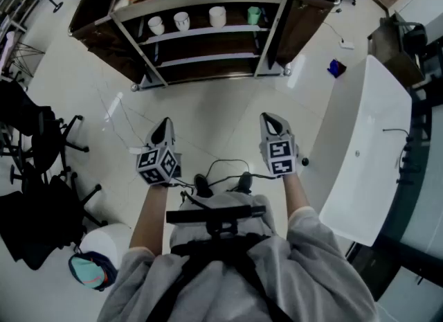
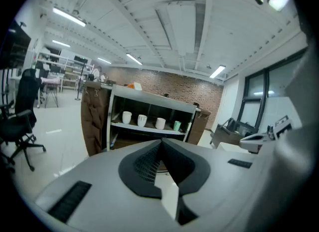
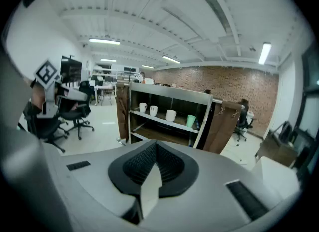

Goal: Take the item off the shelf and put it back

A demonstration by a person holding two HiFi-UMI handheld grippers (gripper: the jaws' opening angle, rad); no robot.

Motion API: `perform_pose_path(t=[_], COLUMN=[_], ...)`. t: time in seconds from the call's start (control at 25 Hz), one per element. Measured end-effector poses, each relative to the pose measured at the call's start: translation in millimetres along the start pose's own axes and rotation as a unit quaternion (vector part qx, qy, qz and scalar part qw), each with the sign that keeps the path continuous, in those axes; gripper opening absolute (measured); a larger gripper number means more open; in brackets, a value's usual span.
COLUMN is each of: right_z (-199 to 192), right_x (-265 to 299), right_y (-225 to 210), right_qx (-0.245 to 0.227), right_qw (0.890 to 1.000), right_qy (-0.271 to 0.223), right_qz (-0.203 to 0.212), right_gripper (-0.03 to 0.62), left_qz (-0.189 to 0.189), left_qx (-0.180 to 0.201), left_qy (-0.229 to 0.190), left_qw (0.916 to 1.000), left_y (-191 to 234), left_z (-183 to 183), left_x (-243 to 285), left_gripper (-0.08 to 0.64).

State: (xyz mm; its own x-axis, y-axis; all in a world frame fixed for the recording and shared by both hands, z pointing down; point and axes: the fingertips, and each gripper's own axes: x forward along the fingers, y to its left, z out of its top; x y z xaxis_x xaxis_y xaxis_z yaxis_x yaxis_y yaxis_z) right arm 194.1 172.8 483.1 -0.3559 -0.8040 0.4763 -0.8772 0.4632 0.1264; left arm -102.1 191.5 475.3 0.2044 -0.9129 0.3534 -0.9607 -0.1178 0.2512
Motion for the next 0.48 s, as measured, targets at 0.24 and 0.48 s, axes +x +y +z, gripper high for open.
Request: perform_pose_path(t=[0.24, 0.48], right_z=[9, 15], right_x=[3, 10], right_y=[28, 51], right_qx=[0.091, 0.077], right_qw=[0.993, 0.994], right_qy=[-0.031, -0.030], right_qz=[0.061, 0.074], right_gripper=[0.009, 0.009], left_qz=[0.076, 0.071], left_qx=[0.125, 0.108], left_qy=[-0.022, -0.018], left_qw=[0.9891, 0.9914], left_y=[30, 43], left_z=[9, 5], left_x=[-18, -21], left_gripper=[0.006, 0.006])
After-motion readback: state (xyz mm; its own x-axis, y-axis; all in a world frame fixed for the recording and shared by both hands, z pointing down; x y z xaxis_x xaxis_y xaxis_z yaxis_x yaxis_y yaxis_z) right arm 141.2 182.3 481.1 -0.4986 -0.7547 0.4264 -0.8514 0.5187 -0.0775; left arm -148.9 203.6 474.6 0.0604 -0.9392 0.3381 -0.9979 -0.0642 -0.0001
